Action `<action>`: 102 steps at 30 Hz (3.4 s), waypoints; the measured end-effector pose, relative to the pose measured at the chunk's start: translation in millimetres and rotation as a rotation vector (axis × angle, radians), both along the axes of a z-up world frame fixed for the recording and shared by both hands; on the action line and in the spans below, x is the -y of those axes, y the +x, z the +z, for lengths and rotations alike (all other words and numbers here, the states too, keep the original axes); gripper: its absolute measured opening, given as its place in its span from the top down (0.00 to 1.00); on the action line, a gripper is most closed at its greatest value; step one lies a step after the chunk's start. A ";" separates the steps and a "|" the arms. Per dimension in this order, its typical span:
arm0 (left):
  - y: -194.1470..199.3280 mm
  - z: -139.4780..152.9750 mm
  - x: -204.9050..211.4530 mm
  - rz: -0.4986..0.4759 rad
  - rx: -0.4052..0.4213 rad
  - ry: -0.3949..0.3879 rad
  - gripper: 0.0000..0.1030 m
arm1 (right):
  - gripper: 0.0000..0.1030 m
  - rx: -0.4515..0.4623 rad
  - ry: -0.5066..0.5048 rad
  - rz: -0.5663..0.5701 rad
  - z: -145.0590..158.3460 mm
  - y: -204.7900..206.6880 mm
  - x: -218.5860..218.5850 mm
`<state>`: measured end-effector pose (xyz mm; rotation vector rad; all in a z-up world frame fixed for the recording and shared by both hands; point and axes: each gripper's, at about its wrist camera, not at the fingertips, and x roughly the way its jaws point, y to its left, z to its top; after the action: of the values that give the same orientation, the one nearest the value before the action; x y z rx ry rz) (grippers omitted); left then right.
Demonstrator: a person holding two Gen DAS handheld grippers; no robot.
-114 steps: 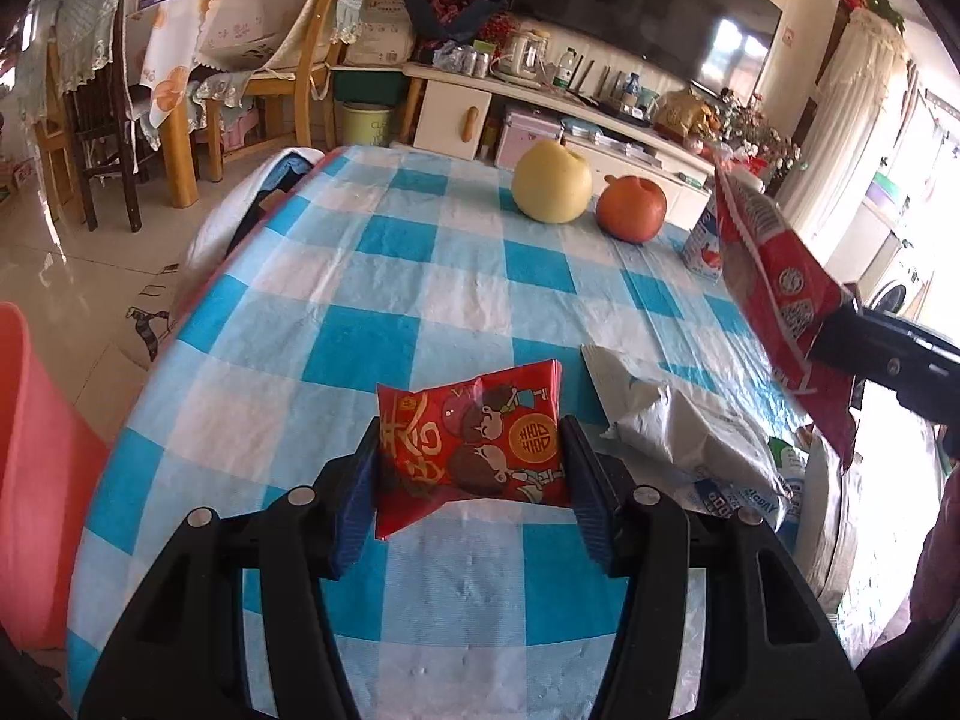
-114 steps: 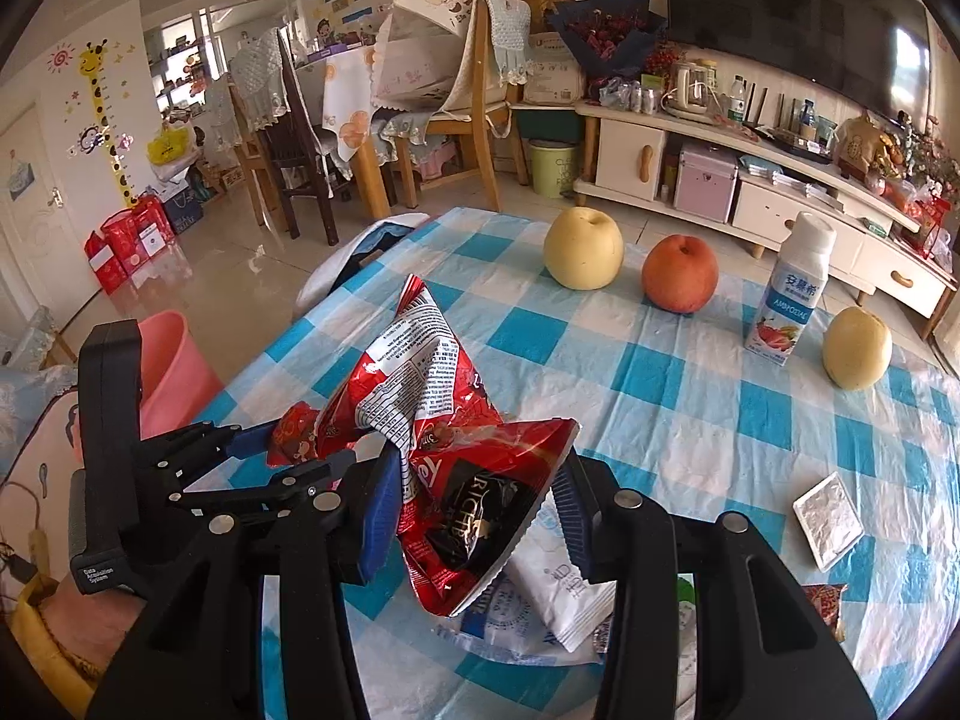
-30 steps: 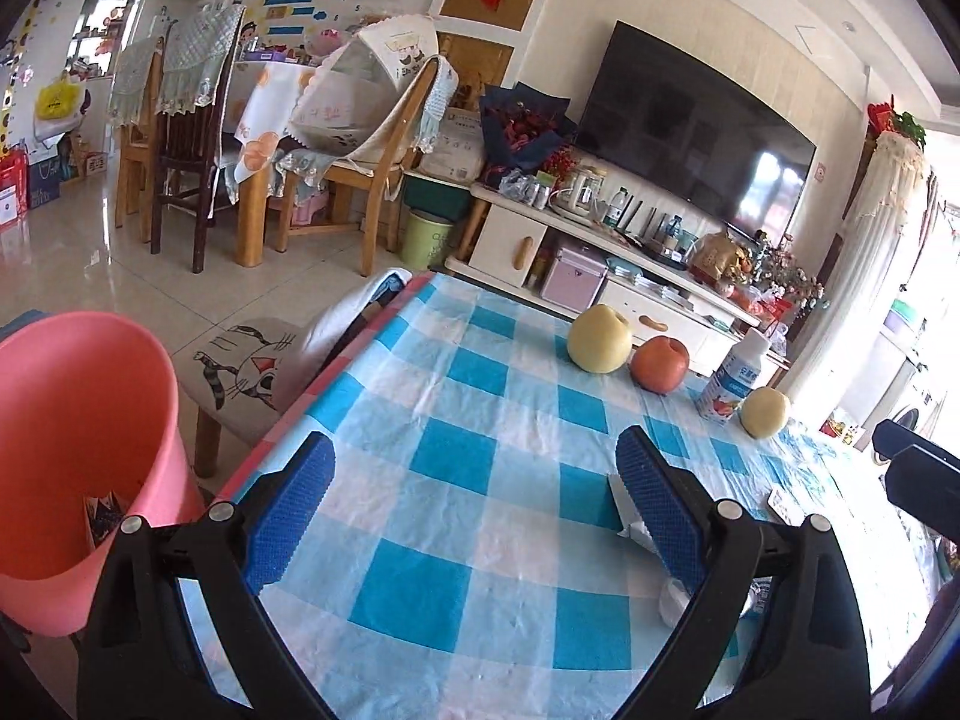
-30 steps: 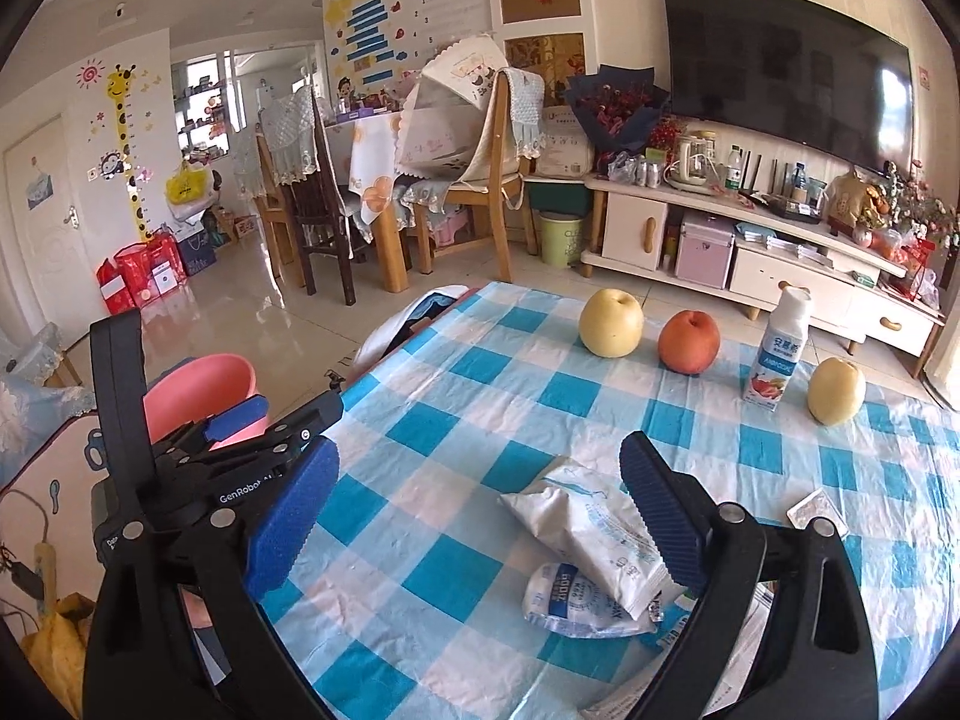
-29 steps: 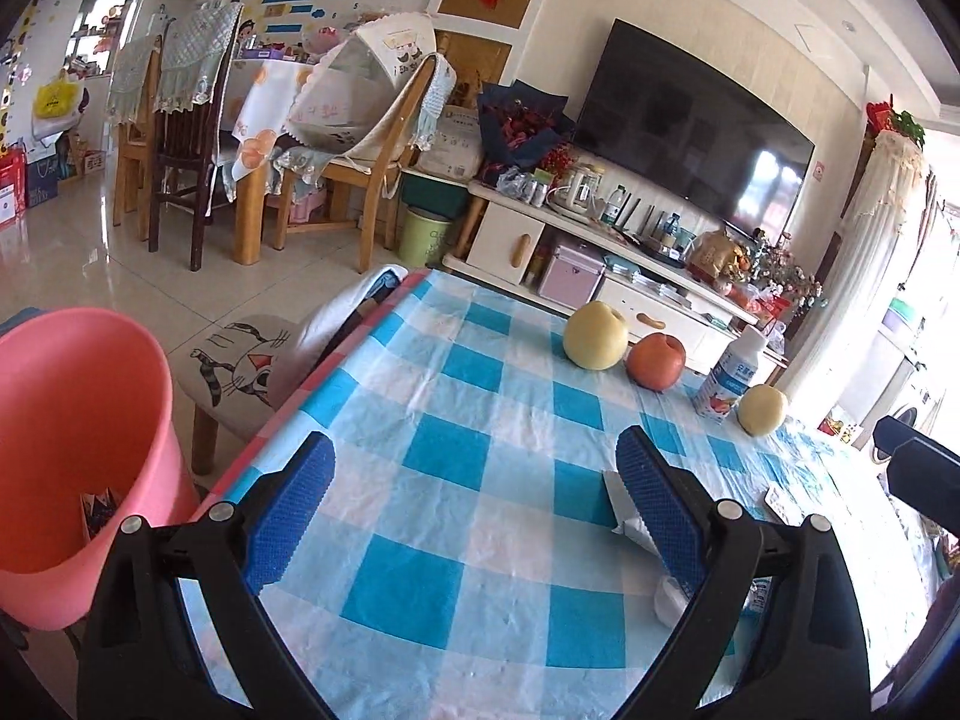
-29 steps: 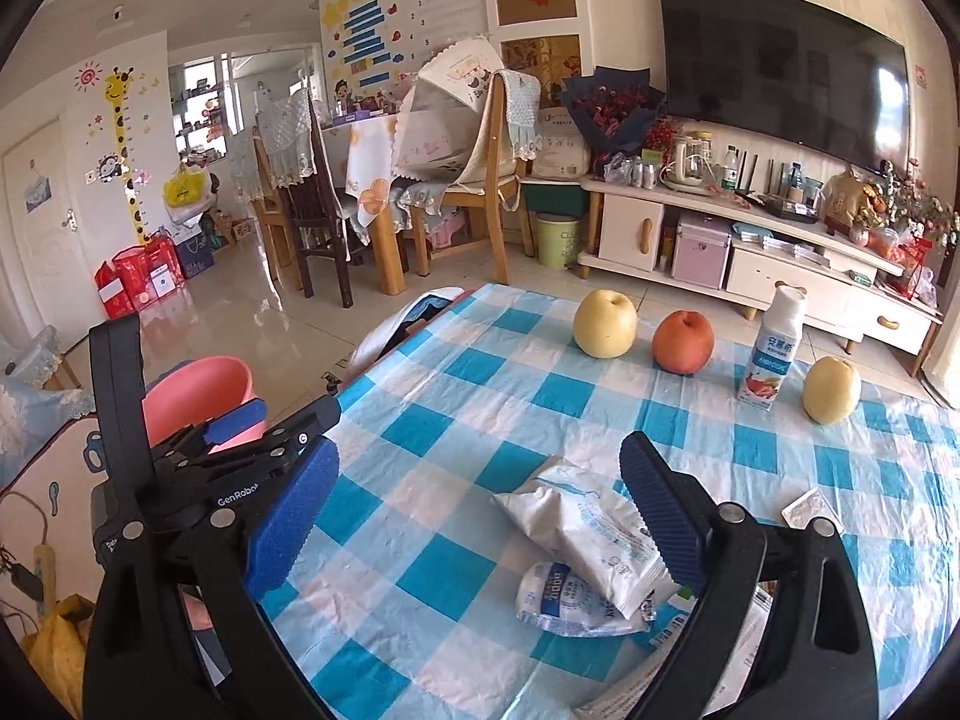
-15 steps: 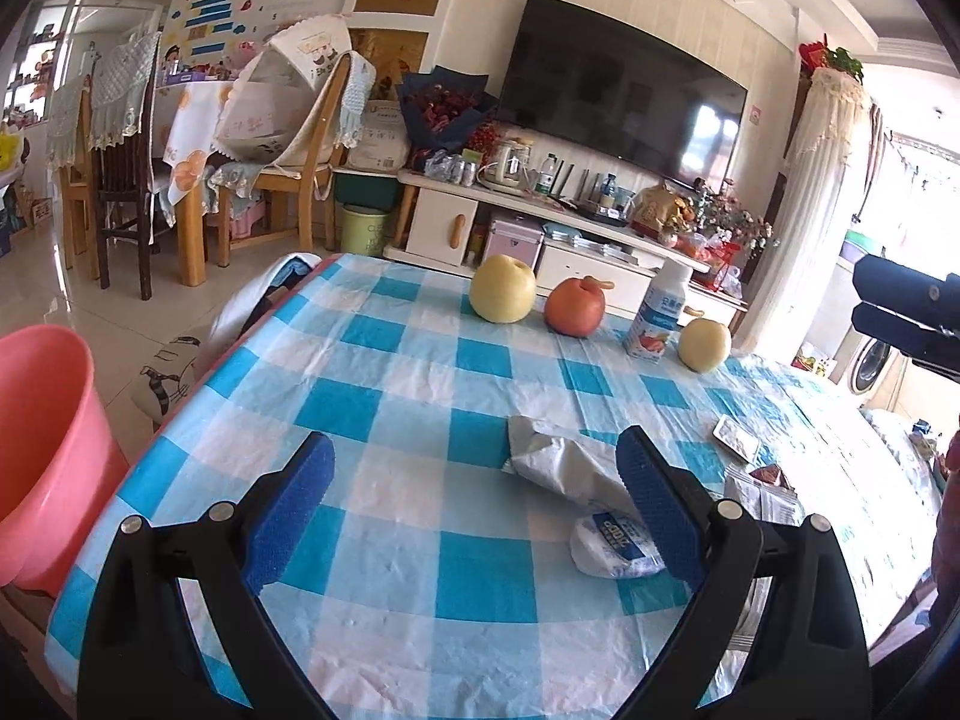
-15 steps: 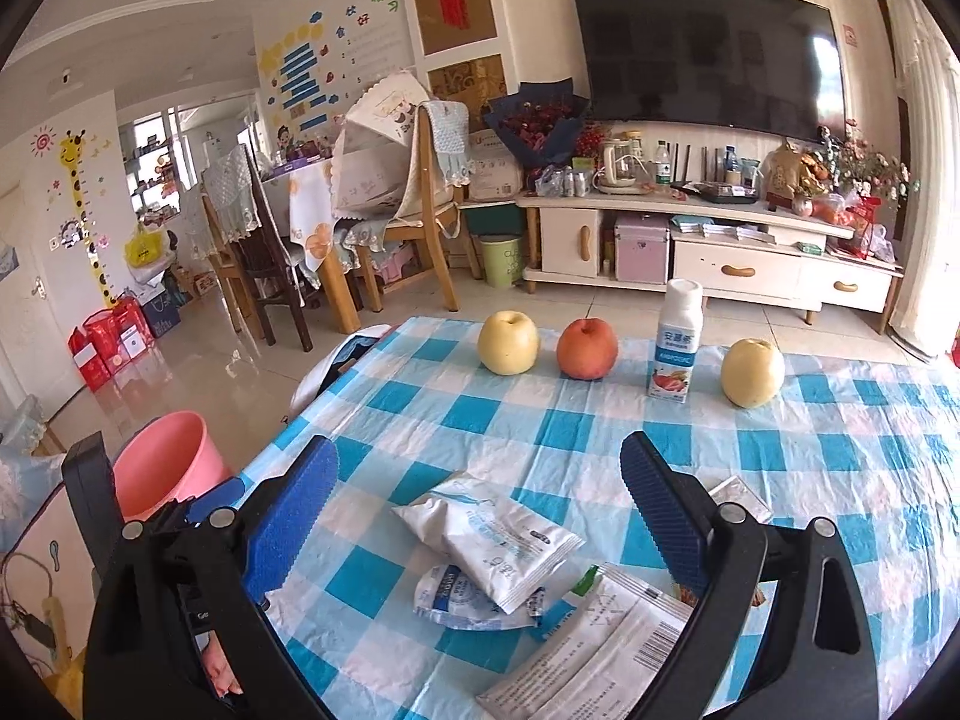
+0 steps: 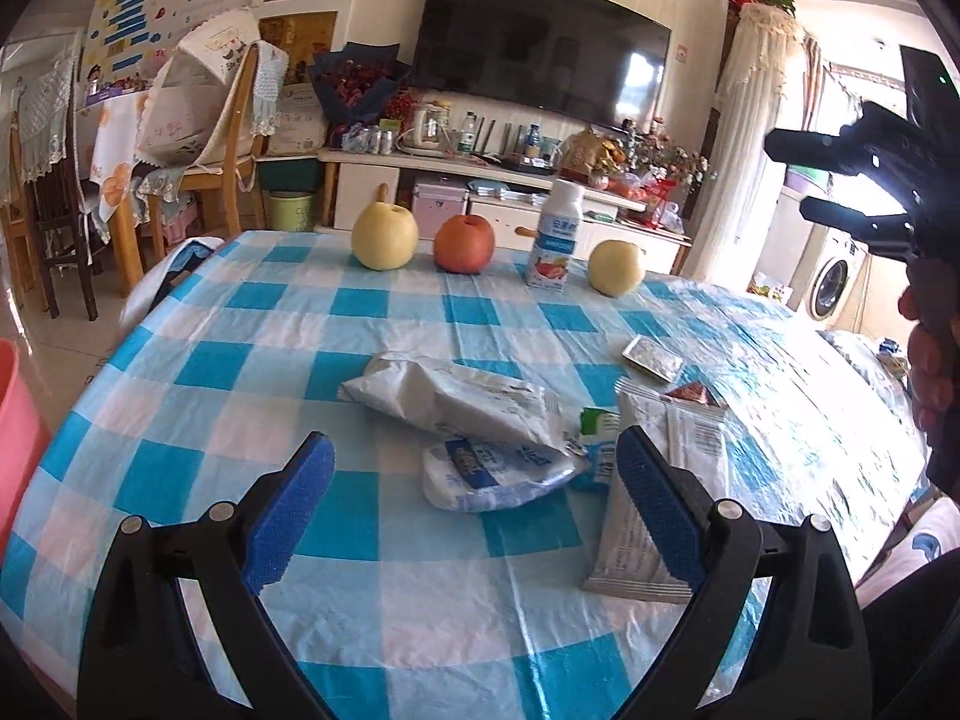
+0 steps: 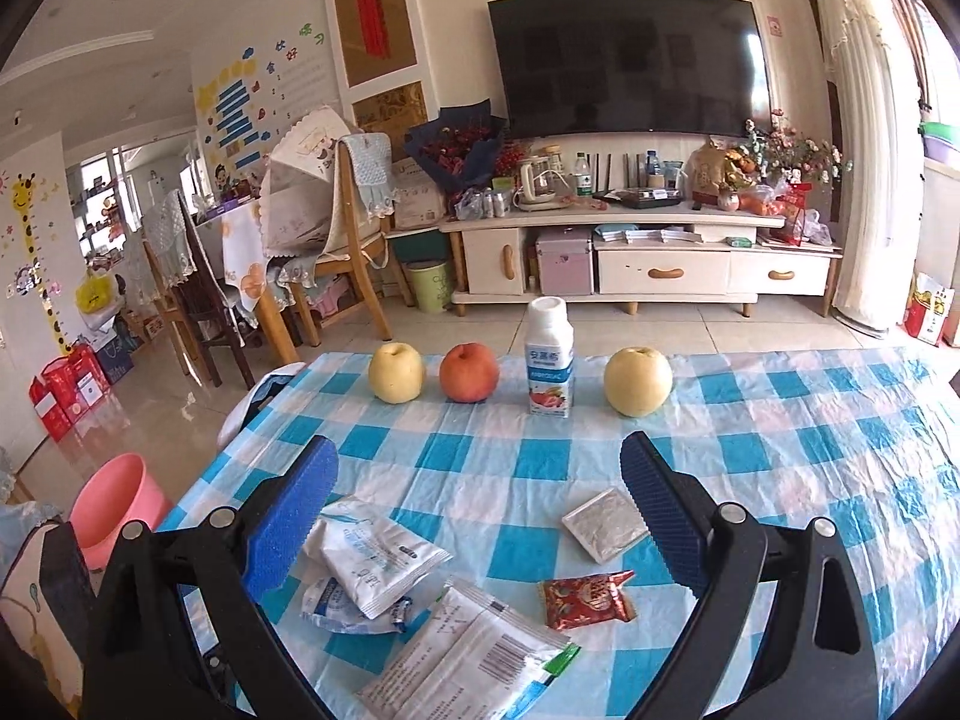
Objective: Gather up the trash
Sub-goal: 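Grasp the large white printed snack bag with the left tool, then grasp the red wrapped candy with right tool while left tool holds the white bag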
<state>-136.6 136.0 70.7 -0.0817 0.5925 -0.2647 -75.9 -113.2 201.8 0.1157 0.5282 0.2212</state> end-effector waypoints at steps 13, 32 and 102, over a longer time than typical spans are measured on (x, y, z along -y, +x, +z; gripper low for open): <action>-5.7 -18.8 102.3 -0.263 -0.062 0.128 0.07 | 0.09 -0.149 -0.017 -0.129 -25.5 37.2 78.2; 43.7 -56.7 136.3 -0.269 -0.236 0.207 0.08 | 0.09 -0.528 0.015 0.001 -122.1 92.7 77.3; 54.3 -10.9 -22.6 -0.089 -0.187 -0.236 0.25 | 0.47 -0.631 -0.315 0.137 -165.2 91.5 -4.3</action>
<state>-82.4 158.5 59.8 -0.3112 0.7498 -0.4159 15.7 -108.9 36.6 -0.1658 1.1936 0.2313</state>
